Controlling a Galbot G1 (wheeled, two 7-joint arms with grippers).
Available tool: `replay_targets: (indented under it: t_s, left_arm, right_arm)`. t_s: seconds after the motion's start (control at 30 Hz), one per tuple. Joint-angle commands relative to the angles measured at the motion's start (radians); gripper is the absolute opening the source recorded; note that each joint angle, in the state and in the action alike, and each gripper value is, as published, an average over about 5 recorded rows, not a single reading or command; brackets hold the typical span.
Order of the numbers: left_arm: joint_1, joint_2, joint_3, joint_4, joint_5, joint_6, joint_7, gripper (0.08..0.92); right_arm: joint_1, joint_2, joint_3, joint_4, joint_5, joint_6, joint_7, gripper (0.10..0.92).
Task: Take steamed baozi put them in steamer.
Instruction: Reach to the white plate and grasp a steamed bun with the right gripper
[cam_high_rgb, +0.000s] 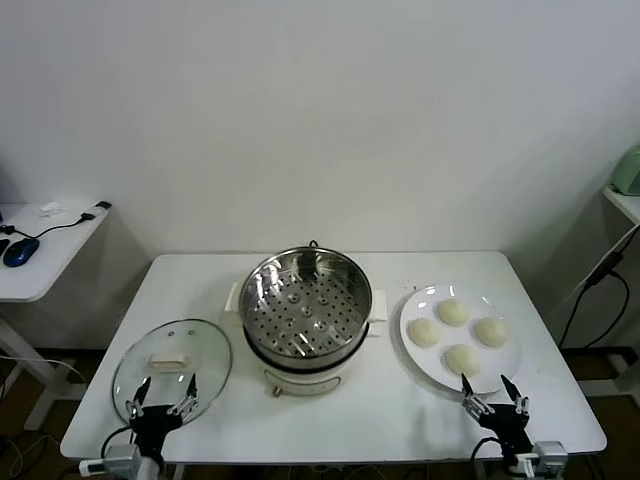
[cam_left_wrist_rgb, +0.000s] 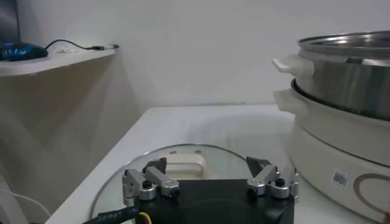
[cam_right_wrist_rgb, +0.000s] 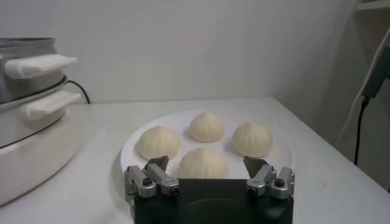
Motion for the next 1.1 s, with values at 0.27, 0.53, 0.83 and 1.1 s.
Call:
replay_targets:
  t_s: [0.27, 0.53, 0.83, 1.1]
  left_arm:
    - [-0.004, 0.01, 0.015, -0.006, -0.011, -0.014, -0.004, 0.823]
    - [-0.008, 0.026, 0.015, -0.021, -0.033, -0.017, -0.003, 0.823]
    - [-0.019, 0.024, 0.013, -0.012, -0.038, -0.03, 0.0, 0.823]
    - [-0.021, 0.018, 0.016, -0.007, -0.037, -0.03, 0.002, 0.823]
  right_arm:
    - [0.306, -0.249, -0.035, -0.048, 0.029, -0.158, 0.012, 0.823]
    - [0.651, -0.563, -0.318, -0.246, -0.008, -0.222, -0.132, 0.823]
    - [1.085, -0.86, -0.838, -0.444, -0.186, -0.109, -0.709, 0.823]
    - [1.601, -0.862, -1.363, -0.637, -0.251, 0.059, -1.083, 0.823]
